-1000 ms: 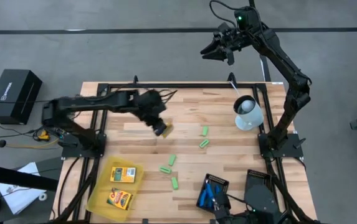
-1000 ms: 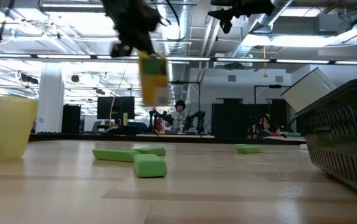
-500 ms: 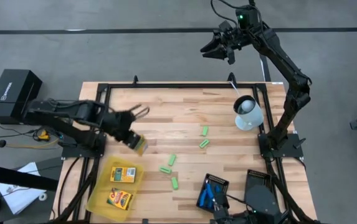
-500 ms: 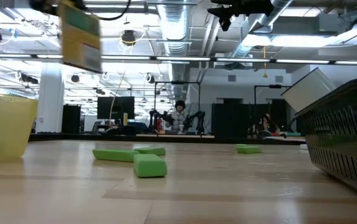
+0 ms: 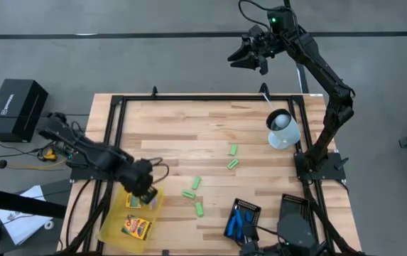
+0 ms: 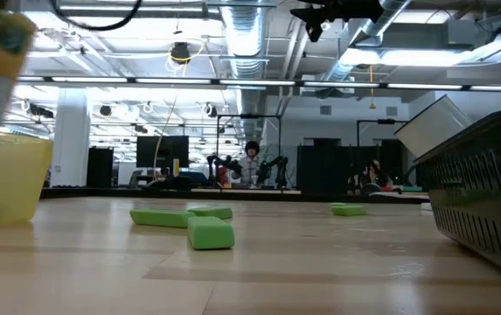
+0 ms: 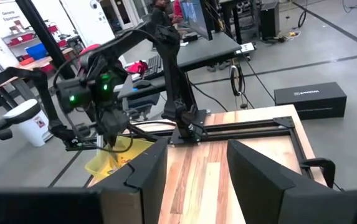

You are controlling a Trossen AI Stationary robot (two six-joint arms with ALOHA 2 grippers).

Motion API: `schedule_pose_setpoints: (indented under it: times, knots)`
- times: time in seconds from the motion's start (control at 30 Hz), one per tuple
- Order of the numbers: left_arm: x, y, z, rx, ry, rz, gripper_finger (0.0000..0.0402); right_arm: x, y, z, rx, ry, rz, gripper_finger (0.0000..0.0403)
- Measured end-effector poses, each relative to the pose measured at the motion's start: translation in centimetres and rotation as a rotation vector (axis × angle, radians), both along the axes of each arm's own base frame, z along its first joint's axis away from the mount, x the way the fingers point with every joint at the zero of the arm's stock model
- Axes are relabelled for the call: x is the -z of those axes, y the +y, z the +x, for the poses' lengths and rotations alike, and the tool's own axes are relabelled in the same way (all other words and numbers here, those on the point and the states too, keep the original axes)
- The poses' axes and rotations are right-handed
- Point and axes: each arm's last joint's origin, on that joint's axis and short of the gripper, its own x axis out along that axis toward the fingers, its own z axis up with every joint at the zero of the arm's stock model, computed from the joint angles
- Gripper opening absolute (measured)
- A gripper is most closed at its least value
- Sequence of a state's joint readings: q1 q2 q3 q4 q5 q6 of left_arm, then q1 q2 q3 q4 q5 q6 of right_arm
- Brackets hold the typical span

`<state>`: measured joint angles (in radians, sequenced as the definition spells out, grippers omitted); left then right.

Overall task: Pick & Place School Supplies
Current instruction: Put the yellow crayon box into the yellow bin, then put the green eraser into the right black bin

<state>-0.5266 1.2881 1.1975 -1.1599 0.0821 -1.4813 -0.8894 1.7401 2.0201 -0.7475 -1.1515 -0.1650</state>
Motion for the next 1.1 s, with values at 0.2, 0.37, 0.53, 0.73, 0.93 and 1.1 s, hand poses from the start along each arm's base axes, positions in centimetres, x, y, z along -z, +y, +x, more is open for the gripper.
schedule_pose_setpoints:
  times: [0.2, 0.37, 0.53, 0.73, 0.93, 1.1]
  knots:
    - [3.3, -2.4, -1.1, -0.038, 0.040, -0.073, 0.0000, 0.0, 0.0, 0.0, 0.001, 0.000, 0.001, 0.0159]
    - [4.8, -3.6, -1.4, -0.038, 0.002, -0.129, 0.0004, 0.0, 0.0, 0.0, 0.001, 0.000, 0.001, 0.0159]
    - [5.9, -3.6, -1.9, -0.073, 0.048, -0.127, 0.0034, 0.0, 0.0, 0.0, 0.001, 0.000, 0.001, 0.0159]
    - [6.7, -3.7, -2.4, -0.052, 0.104, -0.139, 0.0099, 0.0, 0.0, 0.0, 0.002, 0.002, 0.006, 0.0159]
    - [6.3, -3.5, -3.0, -0.035, 0.113, -0.155, 0.0153, 0.0, 0.0, 0.0, 0.002, 0.002, 0.008, 0.0159]
    - [4.6, -1.2, -2.7, -0.183, -0.141, -0.016, 0.0169, -0.3, -0.4, -0.2, 0.015, -0.020, -0.023, 0.0159]
